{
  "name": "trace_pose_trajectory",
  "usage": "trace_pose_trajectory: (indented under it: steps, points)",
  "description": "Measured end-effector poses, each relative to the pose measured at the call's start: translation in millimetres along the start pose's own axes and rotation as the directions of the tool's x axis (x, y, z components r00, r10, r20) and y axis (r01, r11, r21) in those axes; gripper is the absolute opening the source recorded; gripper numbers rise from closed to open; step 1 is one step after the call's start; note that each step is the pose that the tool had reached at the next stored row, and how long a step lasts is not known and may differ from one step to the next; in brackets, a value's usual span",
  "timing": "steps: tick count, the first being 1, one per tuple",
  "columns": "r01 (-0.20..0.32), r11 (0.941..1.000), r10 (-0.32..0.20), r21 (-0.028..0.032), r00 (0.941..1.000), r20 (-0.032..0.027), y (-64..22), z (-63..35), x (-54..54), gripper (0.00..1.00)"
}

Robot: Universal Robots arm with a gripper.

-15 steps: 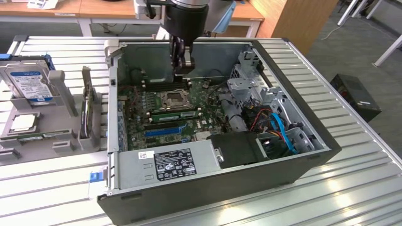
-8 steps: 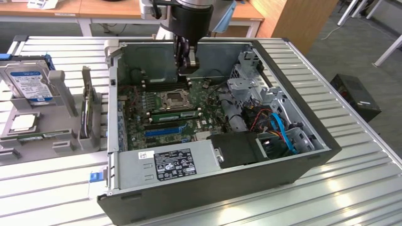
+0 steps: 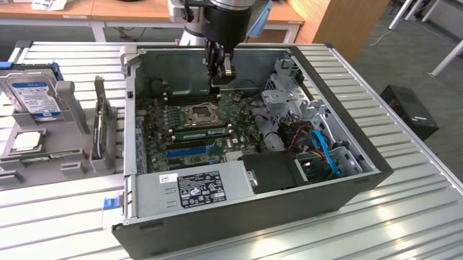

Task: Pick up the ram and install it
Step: 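Press down the ram until it locks into place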

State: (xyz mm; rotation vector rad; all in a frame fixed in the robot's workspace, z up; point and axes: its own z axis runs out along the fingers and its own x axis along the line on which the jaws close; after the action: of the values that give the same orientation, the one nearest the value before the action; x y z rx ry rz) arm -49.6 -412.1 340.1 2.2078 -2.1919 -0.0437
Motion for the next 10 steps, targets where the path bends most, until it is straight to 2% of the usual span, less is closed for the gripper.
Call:
trace_pose_trajectory:
  steps: [10]
  points:
    - [0.0,1.0,0.0,0.0,1.0,0.0,-1.9,-0.1,0.0,0.1]
